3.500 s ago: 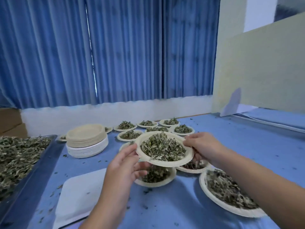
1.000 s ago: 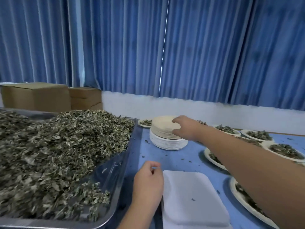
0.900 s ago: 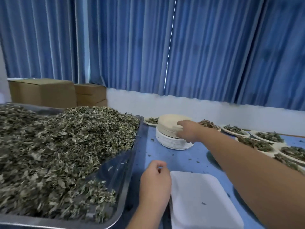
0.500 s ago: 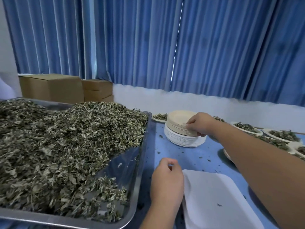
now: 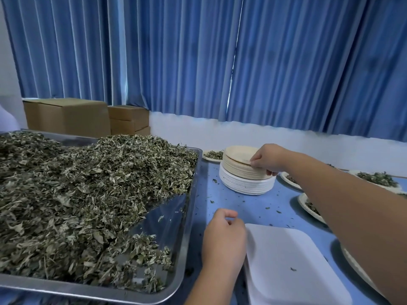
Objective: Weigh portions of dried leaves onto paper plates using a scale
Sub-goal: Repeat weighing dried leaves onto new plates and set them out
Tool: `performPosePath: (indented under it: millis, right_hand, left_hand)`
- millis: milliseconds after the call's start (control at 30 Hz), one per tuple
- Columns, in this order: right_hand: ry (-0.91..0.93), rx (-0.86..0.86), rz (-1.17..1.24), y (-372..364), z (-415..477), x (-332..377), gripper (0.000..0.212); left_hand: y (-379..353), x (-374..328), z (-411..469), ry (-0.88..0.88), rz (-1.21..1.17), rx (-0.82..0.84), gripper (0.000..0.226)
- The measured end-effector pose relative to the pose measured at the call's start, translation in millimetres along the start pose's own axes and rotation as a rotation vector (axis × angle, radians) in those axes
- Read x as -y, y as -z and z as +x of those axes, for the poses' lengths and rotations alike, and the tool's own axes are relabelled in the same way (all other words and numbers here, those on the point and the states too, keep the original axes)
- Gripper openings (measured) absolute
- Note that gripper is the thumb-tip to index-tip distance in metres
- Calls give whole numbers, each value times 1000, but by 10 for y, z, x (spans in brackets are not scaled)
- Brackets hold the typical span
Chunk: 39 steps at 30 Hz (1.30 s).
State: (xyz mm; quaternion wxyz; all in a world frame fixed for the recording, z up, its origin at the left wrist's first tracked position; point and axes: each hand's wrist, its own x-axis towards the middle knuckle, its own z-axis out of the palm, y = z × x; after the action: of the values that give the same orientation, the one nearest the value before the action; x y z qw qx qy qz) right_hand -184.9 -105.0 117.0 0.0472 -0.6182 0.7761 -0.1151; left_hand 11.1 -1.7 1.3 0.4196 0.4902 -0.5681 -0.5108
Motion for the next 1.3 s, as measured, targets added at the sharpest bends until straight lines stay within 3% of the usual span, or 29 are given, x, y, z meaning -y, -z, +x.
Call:
performPosePath:
  millis: [333,600,733,1067,1300]
  right_hand:
    - [113,34,-435,65,11,163,34]
    - [91,-51,-598,76,-65,227,14]
    - [39,-124,-410,82,-85,193,16]
    - [-53,-437,481,81,-171,-56,22]
    - [-33,-495,737,-198,-706,-288,12]
  left_hand:
    - [7,2,19,3,-9,8,17]
    - [10,9,25,7,-38,10,18]
    - [12,4,24,9,-36,11,18]
    - [12,18,43,-10,-29,2,16]
    - [23,21,73,-56,-8,-13,17]
